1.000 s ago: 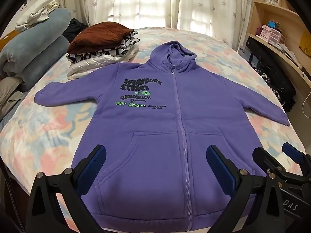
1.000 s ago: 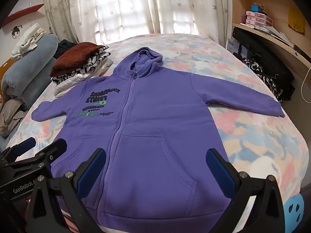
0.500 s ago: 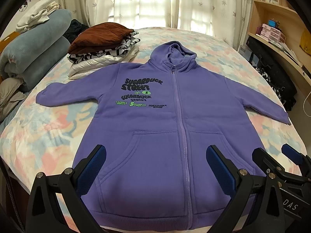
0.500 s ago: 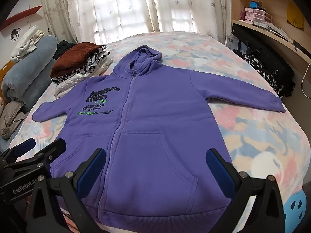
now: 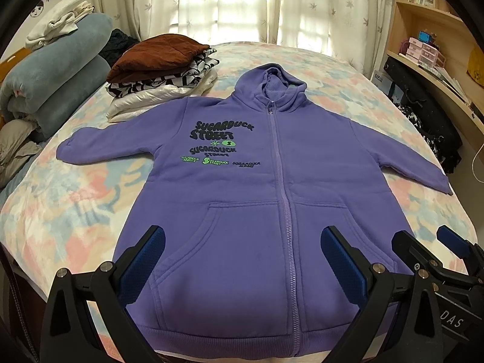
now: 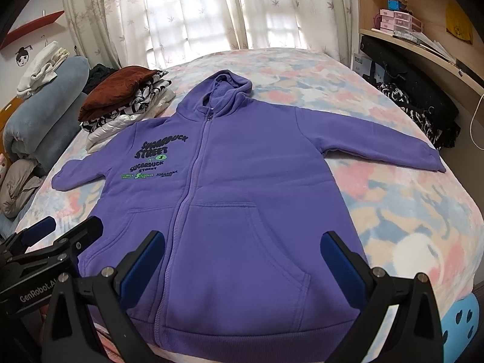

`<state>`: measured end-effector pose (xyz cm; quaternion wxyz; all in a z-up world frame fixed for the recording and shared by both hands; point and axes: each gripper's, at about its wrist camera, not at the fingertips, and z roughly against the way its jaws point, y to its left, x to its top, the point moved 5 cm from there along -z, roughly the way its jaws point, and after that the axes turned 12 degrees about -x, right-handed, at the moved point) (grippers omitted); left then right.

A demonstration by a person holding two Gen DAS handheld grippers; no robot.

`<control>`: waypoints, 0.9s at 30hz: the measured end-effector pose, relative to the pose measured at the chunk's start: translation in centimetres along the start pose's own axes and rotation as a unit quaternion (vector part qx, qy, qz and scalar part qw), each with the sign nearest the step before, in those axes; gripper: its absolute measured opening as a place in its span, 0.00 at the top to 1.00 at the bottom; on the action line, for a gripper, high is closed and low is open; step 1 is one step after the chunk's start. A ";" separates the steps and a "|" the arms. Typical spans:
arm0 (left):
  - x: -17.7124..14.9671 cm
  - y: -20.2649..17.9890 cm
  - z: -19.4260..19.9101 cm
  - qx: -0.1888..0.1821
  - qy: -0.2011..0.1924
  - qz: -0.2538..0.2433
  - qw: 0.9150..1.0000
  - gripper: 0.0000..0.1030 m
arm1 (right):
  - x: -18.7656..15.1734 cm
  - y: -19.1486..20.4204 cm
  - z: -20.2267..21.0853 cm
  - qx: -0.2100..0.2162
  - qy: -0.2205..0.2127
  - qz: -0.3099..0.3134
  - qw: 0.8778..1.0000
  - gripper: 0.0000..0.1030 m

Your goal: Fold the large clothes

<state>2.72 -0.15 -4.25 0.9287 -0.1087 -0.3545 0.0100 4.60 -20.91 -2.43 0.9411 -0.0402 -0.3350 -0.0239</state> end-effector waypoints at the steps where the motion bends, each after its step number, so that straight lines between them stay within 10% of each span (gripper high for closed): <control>1: 0.0 0.0 0.0 0.001 0.000 -0.001 1.000 0.01 | -0.1 0.1 0.0 0.001 0.000 -0.001 1.000 0.00; 27: 1.0 -1.0 0.5 -0.003 0.002 0.000 1.000 0.01 | 0.3 -0.1 0.2 0.007 -0.014 0.009 1.000 0.00</control>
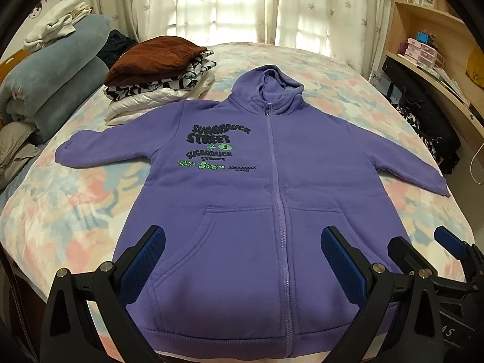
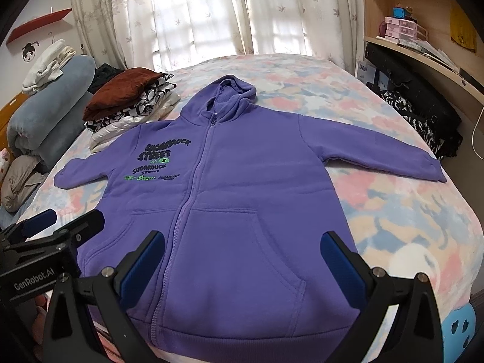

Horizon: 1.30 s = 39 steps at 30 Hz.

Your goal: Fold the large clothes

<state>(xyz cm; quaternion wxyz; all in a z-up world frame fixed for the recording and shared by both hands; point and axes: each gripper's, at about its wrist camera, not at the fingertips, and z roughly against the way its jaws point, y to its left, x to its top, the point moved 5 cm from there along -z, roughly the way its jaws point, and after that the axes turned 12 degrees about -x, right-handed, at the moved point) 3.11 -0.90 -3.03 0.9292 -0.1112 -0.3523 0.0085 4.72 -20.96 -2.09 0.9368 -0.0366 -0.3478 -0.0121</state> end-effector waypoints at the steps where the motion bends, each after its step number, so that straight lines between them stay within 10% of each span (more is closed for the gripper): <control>1: 0.1 -0.1 0.0 -0.001 0.000 0.000 1.000 0.01 | 0.0 0.0 0.0 0.001 0.001 0.000 1.000 0.00; 23: 2.5 -0.5 0.0 0.029 -0.033 -0.027 0.999 0.01 | 2.4 -1.4 0.1 0.005 -0.021 0.016 1.000 0.00; 39: 6.5 -3.1 -2.6 -0.030 -0.018 0.001 0.999 0.01 | 5.0 -5.5 -1.4 0.031 -0.020 -0.021 0.999 0.00</control>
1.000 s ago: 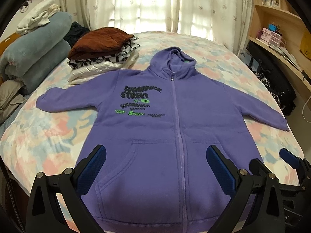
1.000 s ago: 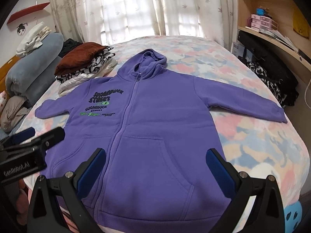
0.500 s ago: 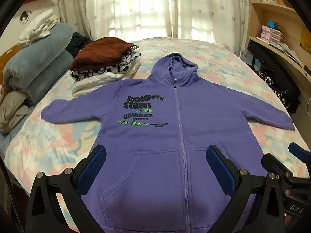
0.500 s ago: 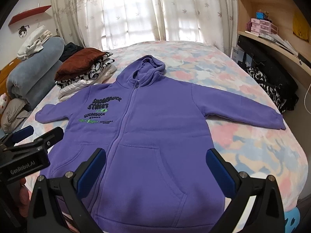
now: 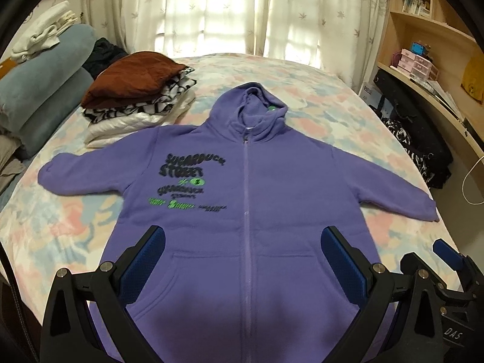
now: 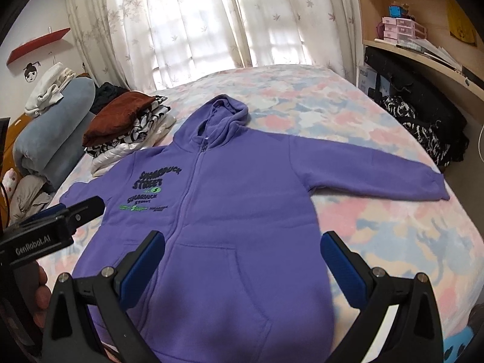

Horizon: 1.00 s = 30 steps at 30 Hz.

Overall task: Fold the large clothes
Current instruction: 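Reach the right gripper to the hoodie sleeve cuff and grasp it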

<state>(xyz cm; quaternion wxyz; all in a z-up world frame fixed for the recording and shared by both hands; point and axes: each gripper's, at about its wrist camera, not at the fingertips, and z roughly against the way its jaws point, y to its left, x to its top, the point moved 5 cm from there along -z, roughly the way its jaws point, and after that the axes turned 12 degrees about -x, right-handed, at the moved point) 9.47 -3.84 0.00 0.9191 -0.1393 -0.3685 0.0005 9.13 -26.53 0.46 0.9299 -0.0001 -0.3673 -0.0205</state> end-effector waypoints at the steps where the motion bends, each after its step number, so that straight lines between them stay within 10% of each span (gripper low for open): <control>1: 0.4 -0.3 -0.2 -0.004 -0.002 -0.002 1.000 0.01 | 0.3 -0.3 -0.1 0.003 0.002 -0.001 1.000 0.00; 8: 3.2 -2.4 -2.6 -0.026 0.004 -0.005 1.000 0.01 | 2.8 -3.4 -0.6 0.058 0.023 -0.034 0.997 0.00; 20: 8.1 -8.1 -7.1 -0.011 -0.023 -0.071 0.997 0.01 | 8.6 -10.7 0.1 -0.072 -0.087 -0.021 0.993 0.00; 30: 12.4 -13.3 -11.6 -0.053 -0.047 -0.073 0.995 0.01 | 10.2 -16.9 -4.4 -0.109 -0.026 -0.059 0.992 0.00</control>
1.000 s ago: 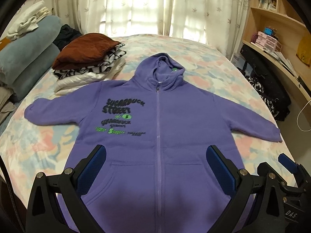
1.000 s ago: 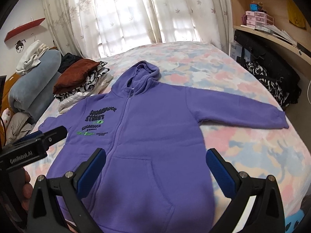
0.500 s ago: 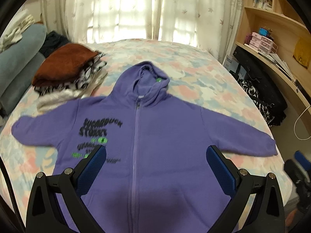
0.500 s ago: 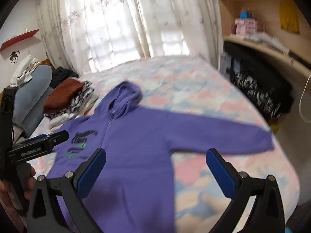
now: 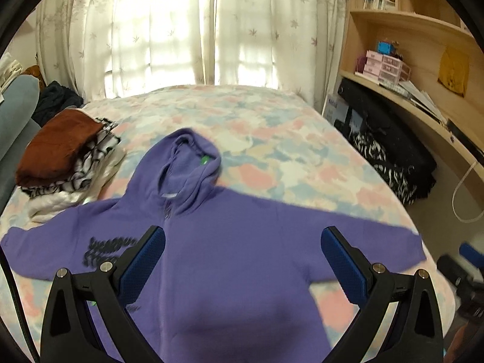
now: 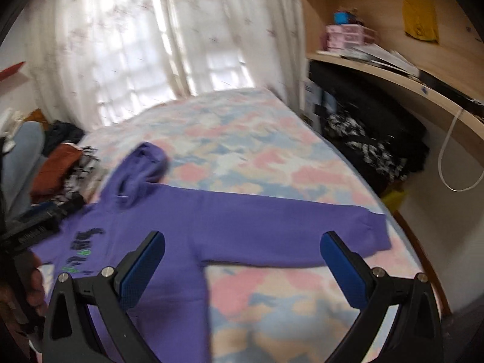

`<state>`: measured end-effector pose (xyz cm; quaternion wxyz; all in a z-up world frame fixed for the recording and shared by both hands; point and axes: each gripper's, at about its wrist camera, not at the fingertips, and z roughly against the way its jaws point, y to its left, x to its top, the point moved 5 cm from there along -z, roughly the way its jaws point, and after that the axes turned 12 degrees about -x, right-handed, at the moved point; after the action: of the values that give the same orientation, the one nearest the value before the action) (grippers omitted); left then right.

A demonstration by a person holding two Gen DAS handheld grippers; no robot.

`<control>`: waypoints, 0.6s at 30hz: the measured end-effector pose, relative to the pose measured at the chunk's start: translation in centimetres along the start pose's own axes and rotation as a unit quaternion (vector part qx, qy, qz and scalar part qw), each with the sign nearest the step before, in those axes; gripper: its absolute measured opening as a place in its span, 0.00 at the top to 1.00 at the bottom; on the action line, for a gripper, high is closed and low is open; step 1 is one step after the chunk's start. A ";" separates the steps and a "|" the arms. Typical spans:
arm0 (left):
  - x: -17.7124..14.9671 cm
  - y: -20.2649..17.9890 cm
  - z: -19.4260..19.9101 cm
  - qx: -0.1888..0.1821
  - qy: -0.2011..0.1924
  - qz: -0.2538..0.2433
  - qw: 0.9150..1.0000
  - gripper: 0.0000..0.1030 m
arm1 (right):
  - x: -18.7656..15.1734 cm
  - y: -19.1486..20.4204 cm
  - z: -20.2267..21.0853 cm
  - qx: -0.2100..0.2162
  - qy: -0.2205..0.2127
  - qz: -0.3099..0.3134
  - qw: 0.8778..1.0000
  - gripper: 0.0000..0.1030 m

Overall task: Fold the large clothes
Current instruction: 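Reach the right gripper to the hoodie sleeve cuff and grasp it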

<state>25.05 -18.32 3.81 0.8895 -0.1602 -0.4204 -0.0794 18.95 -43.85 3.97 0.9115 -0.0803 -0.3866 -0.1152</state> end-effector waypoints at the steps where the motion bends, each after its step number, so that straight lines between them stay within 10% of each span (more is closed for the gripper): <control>1: 0.3 -0.4 -0.9 0.001 -0.002 -0.002 1.000 0.01 | 0.0 -0.5 -0.5 -0.008 -0.003 0.001 1.000 0.00; 9: -0.6 -3.2 -10.0 -0.021 0.026 -0.021 0.999 0.01 | -1.7 -7.8 -8.6 -0.032 0.067 -0.092 0.993 0.01; 18: -7.3 -3.4 -19.2 -0.002 0.116 -0.007 0.993 0.01 | -8.8 -17.4 -18.0 -0.051 0.178 -0.260 0.948 0.19</control>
<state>33.38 -28.23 -12.53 0.9312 -0.1489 -0.3158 -0.1047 20.62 -63.50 -13.77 0.8984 -0.0019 -0.2194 -0.3805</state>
